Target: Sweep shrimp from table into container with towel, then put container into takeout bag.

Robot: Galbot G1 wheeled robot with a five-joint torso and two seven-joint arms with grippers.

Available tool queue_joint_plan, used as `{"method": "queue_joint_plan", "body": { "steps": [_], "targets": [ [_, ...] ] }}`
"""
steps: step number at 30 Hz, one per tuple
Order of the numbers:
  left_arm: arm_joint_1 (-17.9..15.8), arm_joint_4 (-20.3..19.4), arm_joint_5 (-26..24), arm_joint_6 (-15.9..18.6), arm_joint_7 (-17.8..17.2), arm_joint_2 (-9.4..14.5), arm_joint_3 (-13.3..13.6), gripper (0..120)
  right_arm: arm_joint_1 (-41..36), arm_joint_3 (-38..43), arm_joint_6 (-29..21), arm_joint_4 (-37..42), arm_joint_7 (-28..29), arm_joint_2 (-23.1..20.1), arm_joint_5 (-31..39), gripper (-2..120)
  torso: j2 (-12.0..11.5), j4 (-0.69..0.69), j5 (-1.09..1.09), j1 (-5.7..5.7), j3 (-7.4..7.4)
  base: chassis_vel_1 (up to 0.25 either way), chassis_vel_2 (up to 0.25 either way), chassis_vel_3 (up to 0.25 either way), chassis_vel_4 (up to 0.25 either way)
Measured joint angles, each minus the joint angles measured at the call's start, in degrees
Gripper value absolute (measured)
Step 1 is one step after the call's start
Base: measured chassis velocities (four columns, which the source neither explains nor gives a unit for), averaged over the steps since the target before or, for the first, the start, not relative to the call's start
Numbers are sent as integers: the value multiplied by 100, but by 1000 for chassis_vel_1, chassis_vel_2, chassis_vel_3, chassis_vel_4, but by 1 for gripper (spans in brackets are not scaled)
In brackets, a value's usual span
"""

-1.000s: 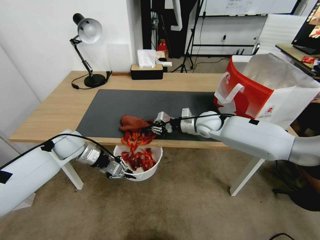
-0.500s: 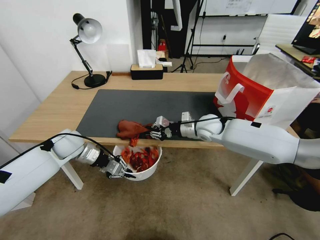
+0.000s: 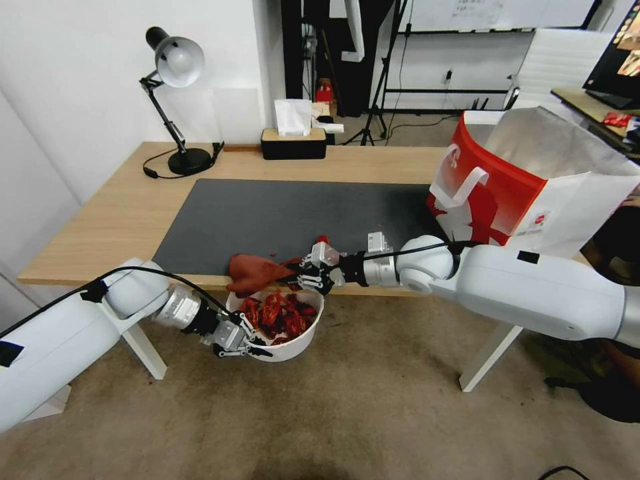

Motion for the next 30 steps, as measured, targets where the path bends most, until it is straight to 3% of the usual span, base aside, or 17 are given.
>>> {"method": "queue_joint_plan", "body": {
  "steps": [13,20,30],
  "targets": [
    [0,-10,3,8,-2,0,-1,0,-204,978,2,-274,345,102,46,10,0,1,0,0,0,0,0,0,0],
    [20,-20,18,8,-2,-2,-12,0,-419,1461,-239,-457,839,2,-434,10,0,0,2,1,0,0,0,0,0],
    [-107,-23,33,22,1,-35,97,0,-1290,2368,-774,-267,1599,-314,-1154,10,0,1,0,1,0,0,0,0,0]
  ]
}}
